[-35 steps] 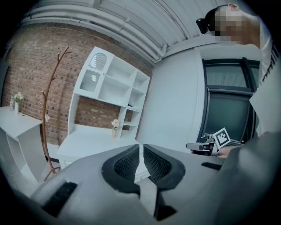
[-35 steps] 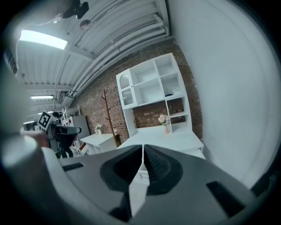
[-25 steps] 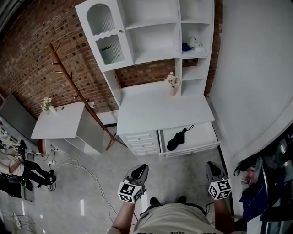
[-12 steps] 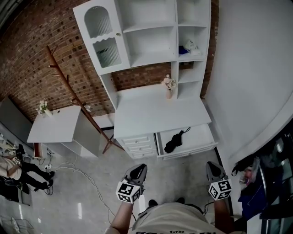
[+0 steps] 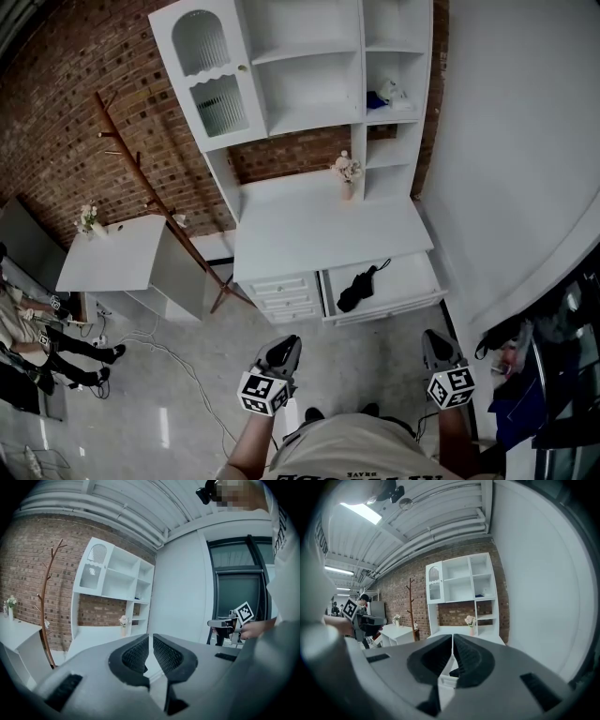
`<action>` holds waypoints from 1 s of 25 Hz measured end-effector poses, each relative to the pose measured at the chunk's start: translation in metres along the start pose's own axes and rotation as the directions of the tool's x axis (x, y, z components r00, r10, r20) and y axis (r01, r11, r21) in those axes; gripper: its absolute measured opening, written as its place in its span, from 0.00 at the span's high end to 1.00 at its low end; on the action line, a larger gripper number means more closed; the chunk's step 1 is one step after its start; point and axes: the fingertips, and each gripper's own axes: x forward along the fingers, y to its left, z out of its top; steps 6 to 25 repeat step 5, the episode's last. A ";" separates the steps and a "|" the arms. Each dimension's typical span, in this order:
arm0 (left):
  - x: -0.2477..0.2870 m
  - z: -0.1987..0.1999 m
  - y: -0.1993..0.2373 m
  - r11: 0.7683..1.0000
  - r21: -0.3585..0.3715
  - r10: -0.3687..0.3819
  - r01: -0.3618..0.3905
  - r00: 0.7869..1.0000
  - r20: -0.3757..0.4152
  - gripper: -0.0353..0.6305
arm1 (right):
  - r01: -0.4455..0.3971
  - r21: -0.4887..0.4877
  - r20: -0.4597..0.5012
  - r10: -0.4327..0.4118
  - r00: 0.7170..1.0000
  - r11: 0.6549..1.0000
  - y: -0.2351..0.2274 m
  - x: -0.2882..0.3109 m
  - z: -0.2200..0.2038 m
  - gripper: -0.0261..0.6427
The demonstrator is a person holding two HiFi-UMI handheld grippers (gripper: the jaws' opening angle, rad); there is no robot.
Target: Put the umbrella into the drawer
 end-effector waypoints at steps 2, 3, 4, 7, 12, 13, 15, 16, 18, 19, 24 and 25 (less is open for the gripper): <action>0.000 -0.001 0.001 1.000 -0.004 0.003 -0.003 1.000 -0.003 0.88 | 0.000 0.000 0.000 0.000 1.000 1.000 0.000 0.000 0.000 0.91; 0.000 -0.002 0.001 1.000 -0.006 0.003 -0.003 1.000 -0.005 0.88 | 0.000 0.000 0.000 0.000 1.000 1.000 0.000 0.000 0.000 0.91; 0.000 -0.003 0.001 1.000 -0.007 0.002 -0.002 1.000 -0.007 0.88 | 0.000 0.000 0.000 0.000 1.000 1.000 0.000 0.001 -0.001 0.91; 0.001 -0.004 0.001 1.000 -0.008 0.001 -0.001 1.000 -0.010 0.88 | 0.000 0.001 0.000 0.000 1.000 1.000 0.000 0.001 -0.001 0.91; 0.001 -0.004 0.001 1.000 -0.008 0.001 -0.001 1.000 -0.010 0.88 | 0.000 0.001 0.000 0.000 1.000 1.000 0.000 0.001 -0.001 0.91; 0.001 -0.004 0.001 1.000 -0.008 0.001 -0.001 1.000 -0.010 0.88 | 0.000 0.001 0.000 0.000 1.000 1.000 0.000 0.001 -0.001 0.91; 0.001 -0.004 0.001 1.000 -0.008 0.001 -0.001 1.000 -0.010 0.88 | 0.000 0.001 0.000 0.000 1.000 1.000 0.000 0.001 -0.001 0.91; 0.001 -0.004 0.001 1.000 -0.008 0.001 -0.001 1.000 -0.010 0.88 | 0.000 0.001 0.000 0.000 1.000 1.000 0.000 0.001 -0.001 0.91; 0.001 -0.004 0.001 1.000 -0.008 0.001 -0.001 1.000 -0.010 0.88 | 0.000 0.001 0.000 0.000 1.000 1.000 0.000 0.001 -0.001 0.91; 0.001 -0.004 0.001 1.000 -0.008 0.001 -0.001 1.000 -0.010 0.88 | 0.000 0.001 0.000 0.000 1.000 1.000 0.000 0.001 -0.001 0.91; 0.001 -0.004 0.001 1.000 -0.008 0.001 -0.001 1.000 -0.010 0.88 | 0.000 0.001 0.000 0.000 1.000 1.000 0.000 0.001 -0.001 0.91; 0.001 -0.004 0.001 1.000 -0.008 0.001 -0.001 1.000 -0.010 0.88 | 0.000 0.001 0.000 0.000 1.000 1.000 0.000 0.001 -0.001 0.91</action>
